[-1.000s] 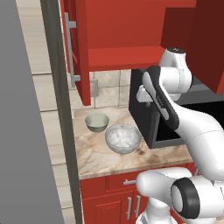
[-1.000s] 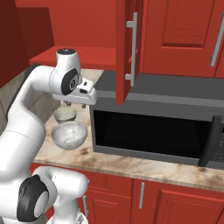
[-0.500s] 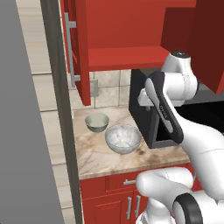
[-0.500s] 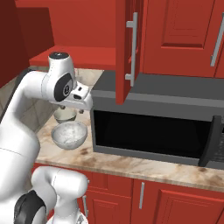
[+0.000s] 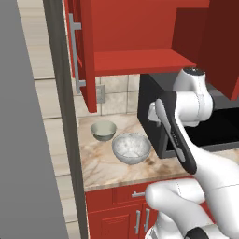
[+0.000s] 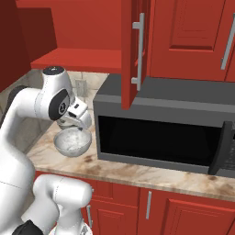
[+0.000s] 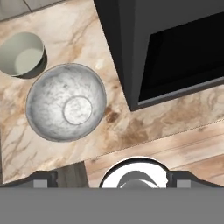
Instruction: Pick up the bowls on the counter and stack them on top of one another in the open cabinet. Place the smaller bowl on top of the larger bowl.
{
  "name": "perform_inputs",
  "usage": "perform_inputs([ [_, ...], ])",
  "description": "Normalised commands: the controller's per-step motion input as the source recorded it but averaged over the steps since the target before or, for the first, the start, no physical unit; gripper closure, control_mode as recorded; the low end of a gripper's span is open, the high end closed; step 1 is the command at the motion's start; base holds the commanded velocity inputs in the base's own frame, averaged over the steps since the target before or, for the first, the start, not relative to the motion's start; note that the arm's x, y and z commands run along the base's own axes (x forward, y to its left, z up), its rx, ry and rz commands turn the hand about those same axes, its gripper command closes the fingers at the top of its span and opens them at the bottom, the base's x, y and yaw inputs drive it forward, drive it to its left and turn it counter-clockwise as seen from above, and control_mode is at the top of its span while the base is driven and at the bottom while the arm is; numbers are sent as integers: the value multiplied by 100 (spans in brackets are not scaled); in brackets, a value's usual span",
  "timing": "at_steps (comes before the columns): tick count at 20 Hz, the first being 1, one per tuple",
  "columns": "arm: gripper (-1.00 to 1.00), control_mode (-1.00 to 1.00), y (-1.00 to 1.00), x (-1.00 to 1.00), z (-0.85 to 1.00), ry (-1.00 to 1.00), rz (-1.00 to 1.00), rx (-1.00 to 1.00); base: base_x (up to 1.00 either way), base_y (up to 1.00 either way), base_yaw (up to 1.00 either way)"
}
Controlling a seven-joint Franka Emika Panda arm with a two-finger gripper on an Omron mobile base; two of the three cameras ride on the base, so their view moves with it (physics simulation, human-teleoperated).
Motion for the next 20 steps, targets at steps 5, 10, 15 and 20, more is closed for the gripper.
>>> perform_inputs([
  [5,-100,-100,1,-21,-24,0,-7,9,0,0,0],
  [10,-100,-100,0,-14,-30,-1,-4,10,0,0,0],
  [15,-100,-100,9,-12,-25,-4,-6,2,0,0,0],
  [20,-100,-100,16,-4,-20,-6,-9,0,0,0,0],
])
